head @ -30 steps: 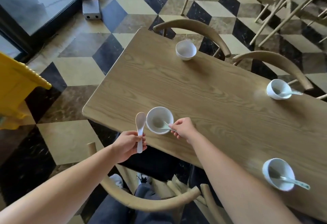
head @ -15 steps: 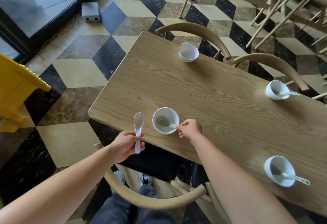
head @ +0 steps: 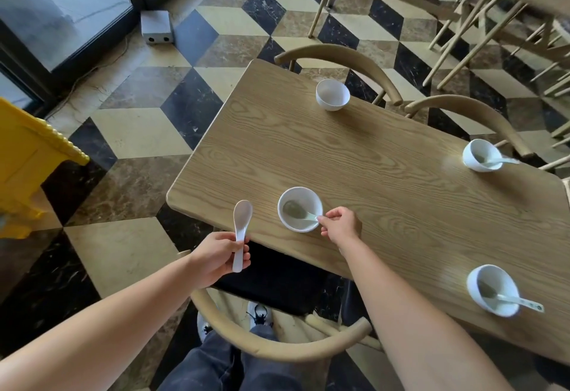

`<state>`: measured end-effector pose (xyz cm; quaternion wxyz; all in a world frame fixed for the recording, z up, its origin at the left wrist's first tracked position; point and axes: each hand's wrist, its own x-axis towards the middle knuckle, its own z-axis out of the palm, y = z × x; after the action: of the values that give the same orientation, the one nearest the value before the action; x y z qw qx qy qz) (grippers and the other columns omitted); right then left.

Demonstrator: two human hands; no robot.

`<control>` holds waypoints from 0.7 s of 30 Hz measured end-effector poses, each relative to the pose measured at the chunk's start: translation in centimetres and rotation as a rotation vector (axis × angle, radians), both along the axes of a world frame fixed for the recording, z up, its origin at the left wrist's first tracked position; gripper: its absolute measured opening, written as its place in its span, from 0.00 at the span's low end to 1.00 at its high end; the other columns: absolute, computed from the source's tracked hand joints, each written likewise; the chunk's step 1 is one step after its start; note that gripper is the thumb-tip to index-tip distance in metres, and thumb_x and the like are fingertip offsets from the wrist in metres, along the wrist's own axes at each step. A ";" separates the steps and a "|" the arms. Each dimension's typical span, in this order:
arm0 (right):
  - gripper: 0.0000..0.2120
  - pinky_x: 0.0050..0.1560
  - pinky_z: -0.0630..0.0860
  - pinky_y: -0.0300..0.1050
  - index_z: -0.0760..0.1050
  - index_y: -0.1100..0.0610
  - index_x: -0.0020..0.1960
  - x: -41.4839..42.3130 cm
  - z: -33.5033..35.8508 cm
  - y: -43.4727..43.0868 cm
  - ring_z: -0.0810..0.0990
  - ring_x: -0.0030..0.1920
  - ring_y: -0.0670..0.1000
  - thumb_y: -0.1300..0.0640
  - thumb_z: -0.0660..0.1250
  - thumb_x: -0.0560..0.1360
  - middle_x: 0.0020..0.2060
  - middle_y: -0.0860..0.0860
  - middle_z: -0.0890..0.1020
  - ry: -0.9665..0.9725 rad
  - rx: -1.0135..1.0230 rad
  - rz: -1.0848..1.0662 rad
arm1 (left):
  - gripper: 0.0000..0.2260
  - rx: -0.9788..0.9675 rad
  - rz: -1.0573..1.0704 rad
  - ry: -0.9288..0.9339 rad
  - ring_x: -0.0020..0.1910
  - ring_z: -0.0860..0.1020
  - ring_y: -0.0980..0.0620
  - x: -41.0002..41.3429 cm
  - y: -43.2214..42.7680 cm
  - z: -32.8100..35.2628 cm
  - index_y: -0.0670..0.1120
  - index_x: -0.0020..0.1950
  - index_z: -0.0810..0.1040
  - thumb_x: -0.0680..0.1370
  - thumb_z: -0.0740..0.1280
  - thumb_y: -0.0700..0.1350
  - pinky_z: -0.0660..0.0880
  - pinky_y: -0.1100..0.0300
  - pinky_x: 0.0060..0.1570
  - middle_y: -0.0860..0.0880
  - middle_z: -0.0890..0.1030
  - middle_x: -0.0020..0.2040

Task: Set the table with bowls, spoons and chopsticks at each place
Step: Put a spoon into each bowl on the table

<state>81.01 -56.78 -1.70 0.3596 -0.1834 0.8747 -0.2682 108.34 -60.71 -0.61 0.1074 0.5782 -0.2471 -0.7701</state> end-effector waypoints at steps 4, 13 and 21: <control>0.21 0.59 0.77 0.52 0.75 0.56 0.59 0.2 0.5 1.2 0.80 0.54 0.54 0.54 0.77 0.70 0.53 0.51 0.80 0.156 0.011 -0.004 | 0.06 -0.002 -0.018 0.002 0.46 0.81 0.44 0.9 -0.2 -0.1 0.34 0.56 0.78 0.80 0.65 0.34 0.83 0.51 0.42 0.38 0.78 0.48; 0.08 0.37 0.76 0.44 0.81 0.58 0.47 3.5 5.0 5.6 0.77 0.36 0.49 0.53 0.71 0.76 0.39 0.51 0.82 -0.132 -0.111 -0.091 | 0.06 -0.075 -0.189 0.213 0.41 0.84 0.48 -3.0 -0.8 2.2 0.38 0.55 0.81 0.78 0.70 0.36 0.82 0.55 0.41 0.42 0.84 0.43; 0.05 0.47 0.79 0.46 0.83 0.56 0.52 7.3 8.2 4.6 0.84 0.45 0.51 0.58 0.71 0.77 0.45 0.52 0.86 -0.635 -0.168 0.075 | 0.09 -0.178 -0.395 0.308 0.52 0.85 0.43 -5.2 0.2 3.4 0.37 0.56 0.82 0.77 0.72 0.39 0.83 0.52 0.49 0.39 0.86 0.51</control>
<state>88.30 -52.15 6.47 0.6076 -0.1516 0.6863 -0.3698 103.12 -60.47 2.83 0.0420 0.3829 -0.4028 -0.8303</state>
